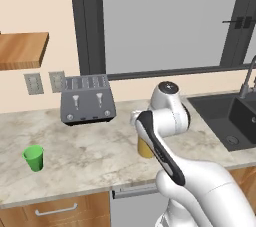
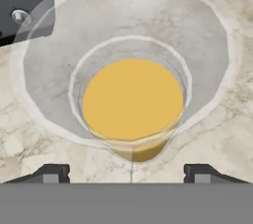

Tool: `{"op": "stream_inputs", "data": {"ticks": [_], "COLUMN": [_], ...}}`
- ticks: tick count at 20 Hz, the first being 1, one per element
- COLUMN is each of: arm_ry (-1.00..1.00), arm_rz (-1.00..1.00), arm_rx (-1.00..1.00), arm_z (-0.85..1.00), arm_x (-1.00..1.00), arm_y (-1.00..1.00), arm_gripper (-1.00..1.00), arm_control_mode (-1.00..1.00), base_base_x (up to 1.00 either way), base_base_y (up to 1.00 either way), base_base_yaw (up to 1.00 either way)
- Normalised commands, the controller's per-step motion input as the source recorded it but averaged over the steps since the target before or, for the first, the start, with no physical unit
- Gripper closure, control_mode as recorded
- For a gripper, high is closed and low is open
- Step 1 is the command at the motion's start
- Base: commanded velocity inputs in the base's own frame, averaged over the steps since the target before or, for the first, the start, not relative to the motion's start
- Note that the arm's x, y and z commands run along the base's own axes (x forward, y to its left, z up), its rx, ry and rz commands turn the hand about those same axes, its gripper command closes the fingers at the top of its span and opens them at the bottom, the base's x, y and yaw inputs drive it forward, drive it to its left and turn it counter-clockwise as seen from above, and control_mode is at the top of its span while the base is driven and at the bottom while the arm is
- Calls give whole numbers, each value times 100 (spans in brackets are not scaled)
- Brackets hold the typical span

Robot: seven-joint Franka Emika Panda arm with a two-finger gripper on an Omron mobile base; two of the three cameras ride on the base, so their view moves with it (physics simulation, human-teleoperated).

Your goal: Place the pitcher and cup on the dining counter for serving.

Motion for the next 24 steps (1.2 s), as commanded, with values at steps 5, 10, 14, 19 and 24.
{"op": "stream_inputs", "data": {"ticks": [5,10,14,19,24], "arm_ry": [0,0,0,-17,-25], "arm_rz": [-2,0,0,0,0], "arm_rx": [0,0,0,-4,-12], "arm_z": [-15,0,0,34,80], "arm_x": [0,0,0,-28,-41], "arm_y": [0,0,0,0,0], "arm_gripper": [100,100,100,100,100], "arm_control_mode": [-100,-100,-100,-100,-100], "base_base_x": [0,0,0,0,0], "base_base_y": [0,0,0,0,0], "base_base_yaw": [0,0,0,0,0]}}
